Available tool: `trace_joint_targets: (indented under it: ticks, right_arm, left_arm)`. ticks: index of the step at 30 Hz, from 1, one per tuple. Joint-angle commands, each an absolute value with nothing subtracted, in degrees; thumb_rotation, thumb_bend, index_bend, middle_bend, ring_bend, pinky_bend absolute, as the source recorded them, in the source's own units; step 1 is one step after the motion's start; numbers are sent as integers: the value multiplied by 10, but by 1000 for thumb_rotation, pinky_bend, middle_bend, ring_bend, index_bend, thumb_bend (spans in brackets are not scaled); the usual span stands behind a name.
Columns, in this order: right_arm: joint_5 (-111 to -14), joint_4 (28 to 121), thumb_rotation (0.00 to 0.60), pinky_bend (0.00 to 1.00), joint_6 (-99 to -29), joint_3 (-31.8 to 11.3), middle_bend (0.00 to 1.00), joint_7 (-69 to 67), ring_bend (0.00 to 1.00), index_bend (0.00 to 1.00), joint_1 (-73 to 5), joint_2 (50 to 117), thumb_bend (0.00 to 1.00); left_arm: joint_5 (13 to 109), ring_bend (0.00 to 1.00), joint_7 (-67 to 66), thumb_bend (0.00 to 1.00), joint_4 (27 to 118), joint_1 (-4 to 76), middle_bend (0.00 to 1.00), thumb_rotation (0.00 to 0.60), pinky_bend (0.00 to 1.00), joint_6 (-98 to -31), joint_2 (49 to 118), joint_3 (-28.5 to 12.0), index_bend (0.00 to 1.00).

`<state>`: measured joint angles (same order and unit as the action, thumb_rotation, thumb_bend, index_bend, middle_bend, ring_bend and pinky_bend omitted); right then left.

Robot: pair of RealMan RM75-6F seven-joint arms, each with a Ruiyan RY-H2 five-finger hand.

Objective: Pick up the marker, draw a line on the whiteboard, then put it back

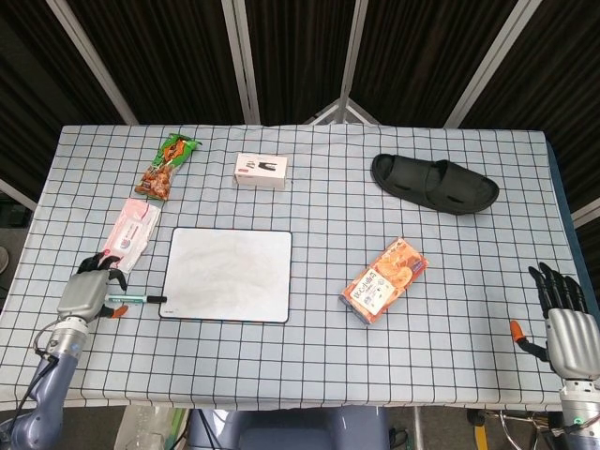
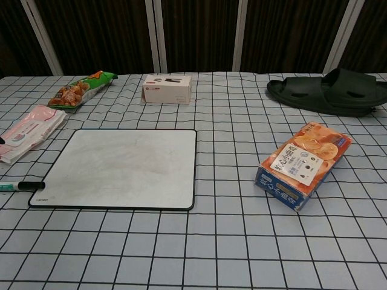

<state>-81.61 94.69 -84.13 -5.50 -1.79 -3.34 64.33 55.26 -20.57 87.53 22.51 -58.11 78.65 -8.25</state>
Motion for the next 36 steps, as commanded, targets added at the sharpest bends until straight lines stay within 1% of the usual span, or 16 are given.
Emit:
trace_joint_targets:
  ticks: [1, 3, 7, 11, 16, 19, 23, 29, 36]
  right_arm:
    - [-815, 946, 600, 0, -842, -56, 0, -20, 0, 0, -33, 644, 344]
    - [-814, 946, 600, 0, -841, -56, 0, -20, 0, 0, -33, 643, 343]
    - [-813, 945, 600, 0, -839, -56, 0, -23, 0, 0, -33, 642, 344]
    - [-814, 946, 600, 0, -840, -56, 0, -24, 0, 0, -33, 642, 344]
    - [-813, 946, 600, 0, -840, -56, 0, -26, 0, 0, -33, 641, 344]
    - [-813, 946, 600, 0, -840, -56, 0, -26, 0, 0, -33, 641, 344]
    - [-813, 946, 600, 0, -839, -56, 0, -26, 0, 0, -33, 641, 344]
    - [-811, 948, 600, 0, -839, -56, 0, -25, 0, 0, -32, 641, 344]
    - [-812, 949, 600, 0, -840, -56, 0, -24, 0, 0, -32, 642, 344]
  left_arm:
    - [544, 0, -219, 390, 862, 237, 110, 600, 0, -575, 806, -82, 518]
    - [545, 0, -223, 391, 858, 240, 109, 600, 0, -576, 815, -80, 515]
    - [558, 0, -237, 395, 845, 246, 104, 600, 0, -585, 833, -73, 471]
    - [559, 0, -242, 429, 838, 251, 98, 600, 0, -585, 845, -71, 454]
    - [558, 0, -250, 448, 838, 257, 83, 600, 0, -581, 849, -68, 412]
    - [558, 0, -253, 452, 840, 259, 80, 600, 0, -581, 847, -66, 403]
    - [560, 0, -256, 462, 844, 259, 74, 600, 0, -584, 842, -64, 410]
    - [569, 0, -265, 473, 843, 261, 69, 600, 0, -587, 836, -54, 456]
    - [585, 0, -279, 473, 826, 266, 66, 600, 0, -590, 838, -43, 462]
